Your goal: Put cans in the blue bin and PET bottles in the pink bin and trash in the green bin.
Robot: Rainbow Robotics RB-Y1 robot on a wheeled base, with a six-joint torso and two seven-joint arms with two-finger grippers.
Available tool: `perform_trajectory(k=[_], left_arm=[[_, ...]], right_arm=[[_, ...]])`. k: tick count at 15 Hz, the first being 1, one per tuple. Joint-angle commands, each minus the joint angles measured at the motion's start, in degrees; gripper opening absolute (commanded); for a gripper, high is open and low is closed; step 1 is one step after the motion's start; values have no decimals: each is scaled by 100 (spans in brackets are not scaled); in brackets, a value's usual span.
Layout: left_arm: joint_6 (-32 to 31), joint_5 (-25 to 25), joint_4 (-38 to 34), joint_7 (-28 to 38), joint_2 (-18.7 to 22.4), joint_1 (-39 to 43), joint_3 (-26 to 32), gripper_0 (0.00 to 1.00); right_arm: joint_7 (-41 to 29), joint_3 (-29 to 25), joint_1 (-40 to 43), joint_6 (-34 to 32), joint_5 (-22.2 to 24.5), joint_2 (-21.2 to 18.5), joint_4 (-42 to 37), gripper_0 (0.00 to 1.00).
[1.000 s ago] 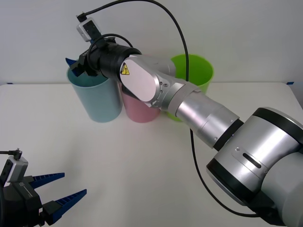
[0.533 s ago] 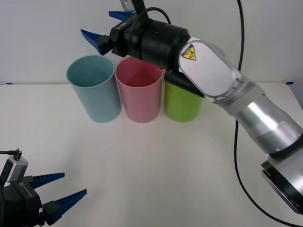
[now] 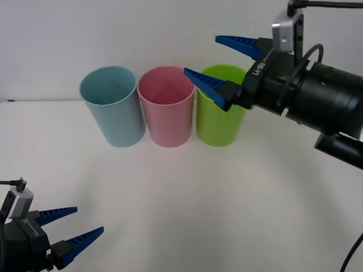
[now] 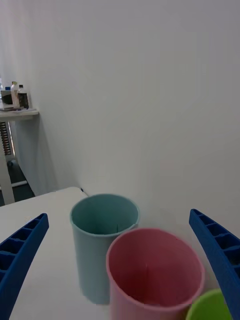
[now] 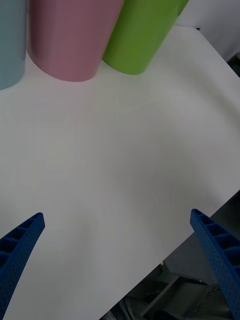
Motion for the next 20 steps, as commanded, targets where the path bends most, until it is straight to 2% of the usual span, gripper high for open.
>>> perform_trajectory(k=[1, 5, 11, 17, 20], left_arm=[[0, 0, 0, 0, 0, 0, 0, 100], [0, 0, 0, 0, 0, 0, 0, 100], [0, 0, 0, 0, 0, 0, 0, 100], [0, 0, 0, 0, 0, 0, 0, 100], [0, 0, 0, 0, 0, 0, 0, 100]], right_arm=[[837, -531, 951, -346, -694, 0, -263, 98], [1830, -1173, 2067, -988, -1397, 0, -325, 100], [2806, -1647, 3122, -1990, -1635, 8, -281, 100], [3904, -1867, 3526, -2702, -1802, 8, 159, 100], [3966, -1946, 3746, -2860, -1802, 0, 159, 100]])
